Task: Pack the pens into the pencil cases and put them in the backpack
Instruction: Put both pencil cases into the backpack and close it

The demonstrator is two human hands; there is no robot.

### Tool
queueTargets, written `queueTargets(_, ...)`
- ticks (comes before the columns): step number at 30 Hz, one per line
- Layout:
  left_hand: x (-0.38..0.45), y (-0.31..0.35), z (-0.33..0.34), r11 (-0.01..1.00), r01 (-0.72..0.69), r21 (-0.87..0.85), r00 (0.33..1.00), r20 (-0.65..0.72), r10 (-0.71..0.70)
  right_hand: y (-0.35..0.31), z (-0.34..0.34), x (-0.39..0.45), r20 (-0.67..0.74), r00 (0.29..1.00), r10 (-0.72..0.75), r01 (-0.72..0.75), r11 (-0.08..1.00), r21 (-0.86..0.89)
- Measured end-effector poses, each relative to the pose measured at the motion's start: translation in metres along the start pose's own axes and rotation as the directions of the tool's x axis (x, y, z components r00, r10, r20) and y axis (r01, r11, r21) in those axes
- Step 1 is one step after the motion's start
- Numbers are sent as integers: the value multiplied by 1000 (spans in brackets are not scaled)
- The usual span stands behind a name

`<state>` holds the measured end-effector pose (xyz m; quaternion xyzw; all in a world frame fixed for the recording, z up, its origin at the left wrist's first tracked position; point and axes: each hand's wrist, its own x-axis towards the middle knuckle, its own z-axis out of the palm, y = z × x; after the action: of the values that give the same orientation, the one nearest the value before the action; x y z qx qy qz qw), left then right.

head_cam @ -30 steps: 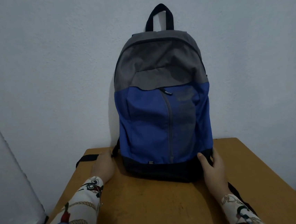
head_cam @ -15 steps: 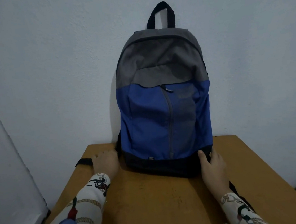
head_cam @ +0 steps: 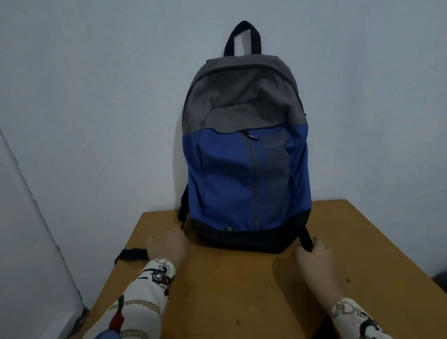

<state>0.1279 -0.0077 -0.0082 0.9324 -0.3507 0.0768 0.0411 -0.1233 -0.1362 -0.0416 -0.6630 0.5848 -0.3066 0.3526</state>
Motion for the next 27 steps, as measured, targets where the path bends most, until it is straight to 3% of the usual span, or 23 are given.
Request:
queueTargets(2, -11, -4, -11, 997, 10, 78, 1000, -28, -8, 3, -8, -13, 13, 1000, -21, 21, 999, -46)
queueTargets(5, -24, -15, -22, 980, 43, 196, 998, 35, -51, 7, -21, -29, 35, 999, -34, 37, 995, -93)
queueTargets(8, -33, -23, -27, 984, 18, 176, 993, 110, -38, 13, -31, -36, 80, 996, -38, 48, 991, -127)
queueTargets(11, -40, -16, -31, 998, -58, -25, 990, 126, 60, 15, -35, -44, 90, 994, -63, 74, 989, -131)
queueTargets(13, -42, -5, -35, 956, -63, -285, 974, 190, 120, 17, -34, -49, 94, 990, -105, 118, 983, -143)
queueTargets(14, -43, 1, -37, 891, -42, -452, 965, 211, 153, 17, -33, -53, 94, 988, -122, 135, 979, -150)
queueTargets(16, -49, 10, -40, 668, 25, -744, 937, 250, 243, 22, -29, -60, 94, 981, -168, 182, 968, -171)
queueTargets(18, -60, 17, -41, 496, 80, -865, 904, 272, 329, 29, -27, -68, 90, 968, -235, 249, 944, -215)
queueTargets(20, -71, 18, -37, 556, -3, -831, 911, 227, 345, 33, -29, -73, 92, 960, -263, 277, 940, -199)
queueTargets(23, -85, 12, -21, 827, -149, -542, 924, 223, 312, 36, -31, -72, 105, 966, -235, 242, 968, -66)
queueTargets(24, -90, 11, -15, 874, -164, -458, 931, 221, 291, 36, -32, -72, 102, 967, -233, 237, 971, -24)
queueTargets(27, -104, 13, -3, 864, -129, -486, 940, 218, 263, 33, -34, -75, 118, 954, -275, 273, 961, 40)
